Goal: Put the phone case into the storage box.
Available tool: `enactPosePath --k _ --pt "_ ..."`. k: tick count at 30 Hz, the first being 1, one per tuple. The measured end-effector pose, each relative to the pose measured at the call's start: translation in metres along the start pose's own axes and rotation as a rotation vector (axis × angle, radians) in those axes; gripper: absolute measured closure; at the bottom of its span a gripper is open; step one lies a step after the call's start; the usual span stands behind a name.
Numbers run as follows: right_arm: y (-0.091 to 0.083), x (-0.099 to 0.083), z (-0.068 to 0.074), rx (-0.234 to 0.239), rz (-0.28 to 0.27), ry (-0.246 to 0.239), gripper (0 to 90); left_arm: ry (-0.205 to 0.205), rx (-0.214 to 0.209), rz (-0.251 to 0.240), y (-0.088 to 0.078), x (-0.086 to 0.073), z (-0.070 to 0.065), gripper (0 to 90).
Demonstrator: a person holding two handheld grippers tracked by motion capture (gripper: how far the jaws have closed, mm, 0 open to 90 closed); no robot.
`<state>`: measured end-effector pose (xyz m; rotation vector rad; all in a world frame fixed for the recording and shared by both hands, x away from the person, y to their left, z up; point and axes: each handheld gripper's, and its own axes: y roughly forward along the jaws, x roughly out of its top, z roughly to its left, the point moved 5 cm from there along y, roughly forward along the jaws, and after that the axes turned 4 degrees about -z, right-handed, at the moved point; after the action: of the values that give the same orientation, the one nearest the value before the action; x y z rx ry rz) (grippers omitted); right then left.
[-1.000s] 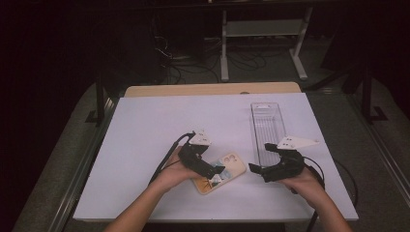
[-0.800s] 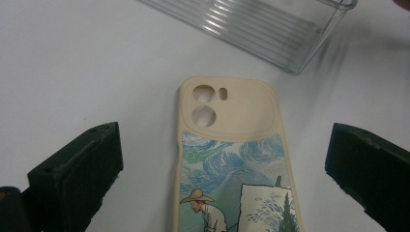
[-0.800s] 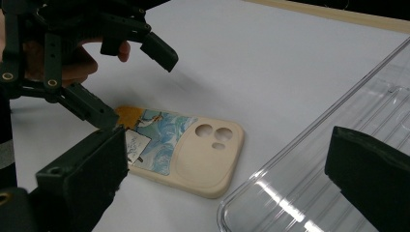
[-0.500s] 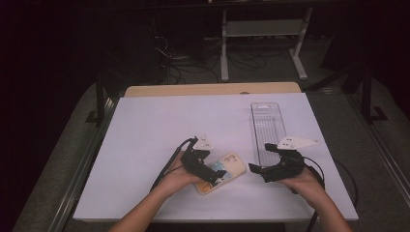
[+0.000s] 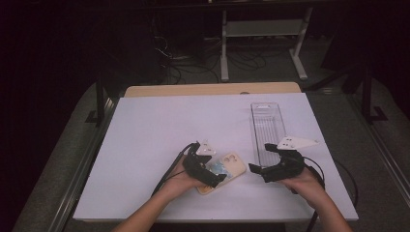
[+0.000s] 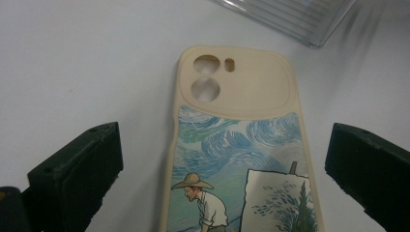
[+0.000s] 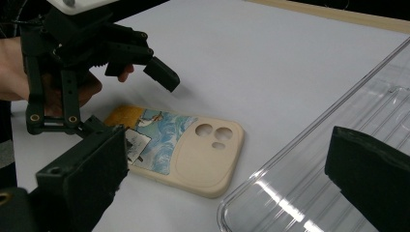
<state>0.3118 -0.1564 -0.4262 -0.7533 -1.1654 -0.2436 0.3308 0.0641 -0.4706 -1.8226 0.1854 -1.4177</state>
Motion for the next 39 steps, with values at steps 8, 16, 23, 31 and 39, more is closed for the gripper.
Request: enactPosePath --k 8,16,23,31,39 --pt "0.000 0.000 0.000 0.000 -0.002 -0.004 1.2 0.006 -0.004 0.012 0.007 -0.005 -0.005 0.0" --pt "0.000 0.000 0.000 0.000 0.001 0.000 1.3 0.006 0.004 0.024 0.013 -0.009 -0.010 0.0" --pt "0.000 0.000 0.000 0.000 0.001 0.000 1.2 0.019 0.005 0.037 0.016 -0.012 -0.011 0.1" --pt "0.000 0.000 0.000 0.000 0.001 0.000 1.2 0.027 0.013 0.037 0.016 -0.013 -0.012 5.8" --pt "0.000 0.000 0.000 0.000 0.000 0.005 1.2 0.055 0.013 0.037 0.015 -0.014 -0.014 8.2"
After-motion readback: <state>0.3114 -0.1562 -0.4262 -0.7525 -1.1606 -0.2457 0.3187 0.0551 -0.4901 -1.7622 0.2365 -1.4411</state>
